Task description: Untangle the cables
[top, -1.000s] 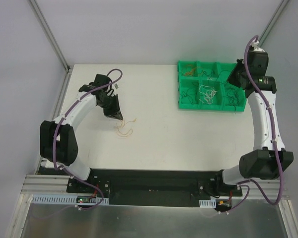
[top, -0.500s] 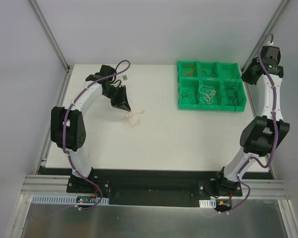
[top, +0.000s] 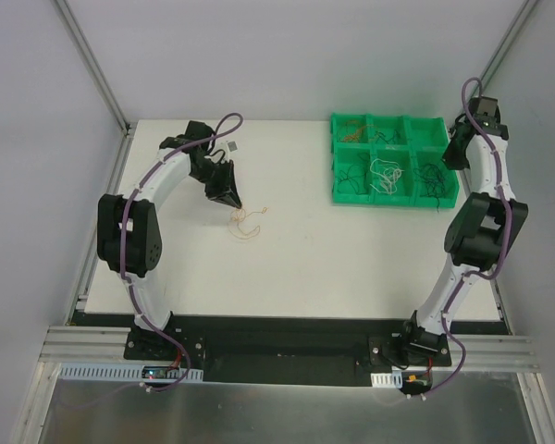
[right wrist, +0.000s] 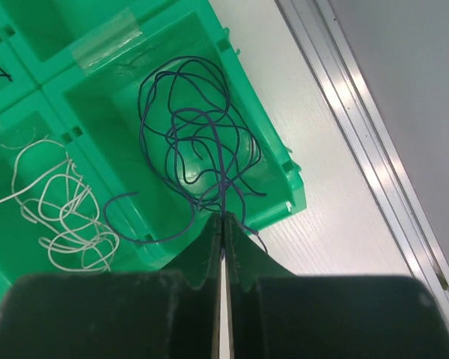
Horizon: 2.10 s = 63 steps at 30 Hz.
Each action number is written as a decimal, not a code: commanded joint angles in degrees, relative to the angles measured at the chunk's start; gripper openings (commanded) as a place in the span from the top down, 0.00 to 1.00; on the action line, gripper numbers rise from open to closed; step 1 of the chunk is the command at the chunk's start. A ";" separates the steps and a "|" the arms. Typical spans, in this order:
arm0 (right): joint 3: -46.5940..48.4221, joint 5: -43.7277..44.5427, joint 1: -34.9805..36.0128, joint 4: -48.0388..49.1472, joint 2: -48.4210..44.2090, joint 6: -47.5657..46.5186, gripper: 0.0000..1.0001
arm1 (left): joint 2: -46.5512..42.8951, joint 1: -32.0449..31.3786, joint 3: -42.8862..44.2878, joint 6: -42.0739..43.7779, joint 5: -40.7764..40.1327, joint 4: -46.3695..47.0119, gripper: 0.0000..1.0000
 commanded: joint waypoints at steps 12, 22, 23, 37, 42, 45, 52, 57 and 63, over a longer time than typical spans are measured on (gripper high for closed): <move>12.42 -3.83 0.59 -13.94 1.97 5.63 0.54 | -5.19 0.52 -5.39 -3.34 3.99 1.42 1.00; -13.15 -15.68 15.16 -5.77 -19.74 4.33 0.45 | -16.09 -0.97 -21.30 -11.60 8.74 11.00 1.00; -15.61 -16.13 18.14 -5.33 -21.49 4.06 0.45 | -16.80 -1.50 -22.19 -12.30 8.91 11.79 1.00; -44.02 -32.14 49.62 14.53 -32.50 -1.56 0.28 | -33.92 -7.75 -35.18 -19.25 -3.20 12.68 0.35; -40.61 -21.16 58.42 17.08 -25.58 -5.87 0.20 | -49.21 -5.63 -42.84 -23.46 -9.62 8.82 0.33; -33.85 -17.28 60.01 16.30 -17.42 -5.09 0.19 | -56.16 -5.54 -43.99 -24.44 -12.35 5.21 0.32; -21.71 -18.24 63.52 12.96 -2.81 -3.77 0.18 | -66.71 -5.54 -43.20 -26.46 -12.71 -1.03 0.30; -22.13 -20.18 66.59 15.06 0.19 -3.24 0.19 | -68.57 -5.54 -42.32 -26.90 -12.71 -3.93 0.30; -25.12 -13.33 71.34 16.03 0.55 -3.33 0.18 | -66.99 -5.54 -42.06 -26.72 -12.36 -4.03 0.30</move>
